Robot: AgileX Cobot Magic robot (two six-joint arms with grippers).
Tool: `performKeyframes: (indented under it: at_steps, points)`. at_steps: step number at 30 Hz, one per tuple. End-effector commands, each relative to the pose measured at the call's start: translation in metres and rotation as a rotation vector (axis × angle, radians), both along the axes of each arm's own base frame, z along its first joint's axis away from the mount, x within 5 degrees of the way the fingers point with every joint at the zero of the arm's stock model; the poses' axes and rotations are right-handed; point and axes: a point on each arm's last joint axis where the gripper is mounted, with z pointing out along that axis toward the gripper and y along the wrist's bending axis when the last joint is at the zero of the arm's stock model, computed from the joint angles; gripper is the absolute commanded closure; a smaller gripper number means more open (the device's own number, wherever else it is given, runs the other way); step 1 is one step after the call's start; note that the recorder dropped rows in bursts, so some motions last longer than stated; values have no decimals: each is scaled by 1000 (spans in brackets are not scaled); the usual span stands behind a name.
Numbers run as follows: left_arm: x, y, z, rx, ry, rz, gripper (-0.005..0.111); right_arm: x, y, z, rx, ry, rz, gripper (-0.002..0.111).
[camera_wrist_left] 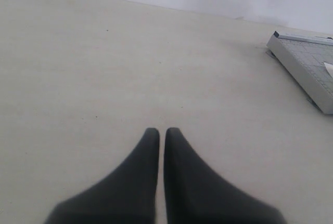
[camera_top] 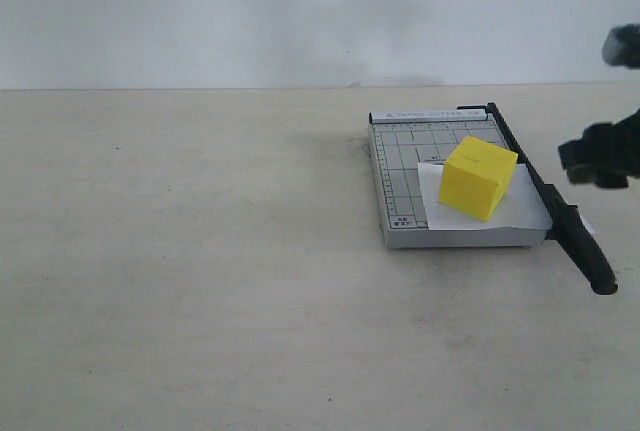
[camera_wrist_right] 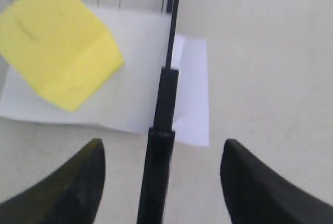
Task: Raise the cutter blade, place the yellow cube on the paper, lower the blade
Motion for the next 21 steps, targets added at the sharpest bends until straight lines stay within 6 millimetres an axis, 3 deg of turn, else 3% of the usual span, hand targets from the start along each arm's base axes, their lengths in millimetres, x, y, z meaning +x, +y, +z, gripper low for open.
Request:
performKeyframes:
  at_steps: [1, 5, 9, 11, 15, 21]
  points:
    - [0, 0, 0, -3, -2, -3, 102, -24, -1, 57, -8, -241, 0, 61]
    - [0, 0, 0, -3, -2, -3, 102, -71, -1, 101, 15, -485, -26, 80]
    - [0, 0, 0, -3, -2, -3, 102, -125, -2, 120, 36, -692, -53, 108]
    - [0, 0, 0, -3, -2, -3, 102, -151, -3, 123, 37, -782, -58, 108]
    - [0, 0, 0, -3, -2, -3, 102, -183, -2, 120, 42, -854, -45, 108]
    - [0, 0, 0, -3, -2, -3, 102, -204, 0, 109, 62, -857, -29, 108]
